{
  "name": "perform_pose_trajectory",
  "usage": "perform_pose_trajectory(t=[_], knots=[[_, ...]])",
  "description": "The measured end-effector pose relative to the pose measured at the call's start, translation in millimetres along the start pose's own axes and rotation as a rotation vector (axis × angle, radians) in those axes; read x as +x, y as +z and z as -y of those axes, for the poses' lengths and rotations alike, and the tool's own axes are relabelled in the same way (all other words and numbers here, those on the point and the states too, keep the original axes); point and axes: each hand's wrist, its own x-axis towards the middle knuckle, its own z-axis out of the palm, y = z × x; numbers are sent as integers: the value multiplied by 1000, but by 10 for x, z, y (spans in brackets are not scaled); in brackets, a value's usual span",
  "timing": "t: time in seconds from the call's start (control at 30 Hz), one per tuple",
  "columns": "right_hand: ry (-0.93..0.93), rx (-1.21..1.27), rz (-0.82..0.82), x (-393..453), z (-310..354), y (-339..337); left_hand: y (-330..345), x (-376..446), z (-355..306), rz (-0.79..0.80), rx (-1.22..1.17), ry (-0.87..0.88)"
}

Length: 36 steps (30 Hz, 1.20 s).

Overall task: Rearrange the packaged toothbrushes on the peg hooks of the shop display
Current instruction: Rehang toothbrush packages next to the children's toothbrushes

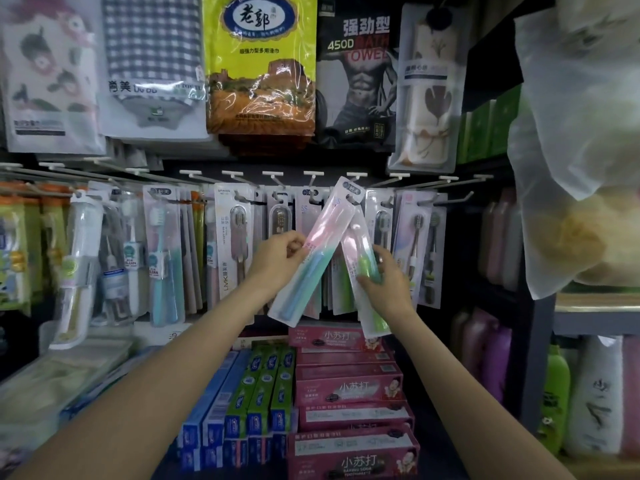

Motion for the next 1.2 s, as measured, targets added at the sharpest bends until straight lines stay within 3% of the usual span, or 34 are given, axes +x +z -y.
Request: perform_pose_trajectory(t=[0.1,0.23,0.43,0.6,0.83,0.93,1.0,1.13,1.2], knots=[[56,-86,65,-16,-165,-3,119,-45,0,46,-35,-38],[45,-172,26,-32,-246,-37,218,-222,131,96,1,-32],[-263,-202,-65,-108,185,190,-28,-494,444,-111,-22,36],[-383,-208,92,-199,572,747,-503,-674,870,-317,14,10],[-421,-113,249,-375,1097,1885,-1368,-891,1616,-540,286,-58],[-351,-48,260,-490,1305,2427,-1674,-1007,1950,-546,294,-76],[-302,10,216,-592,1434,2749,-1840,-1016,2220,-498,242,-187],[-218,93,101,-748,1599,3264,-2039,-884,2534,-152,-70,-414],[-175,72,77,-809,1604,3431,-2116,-855,2601,-104,-156,-450]])
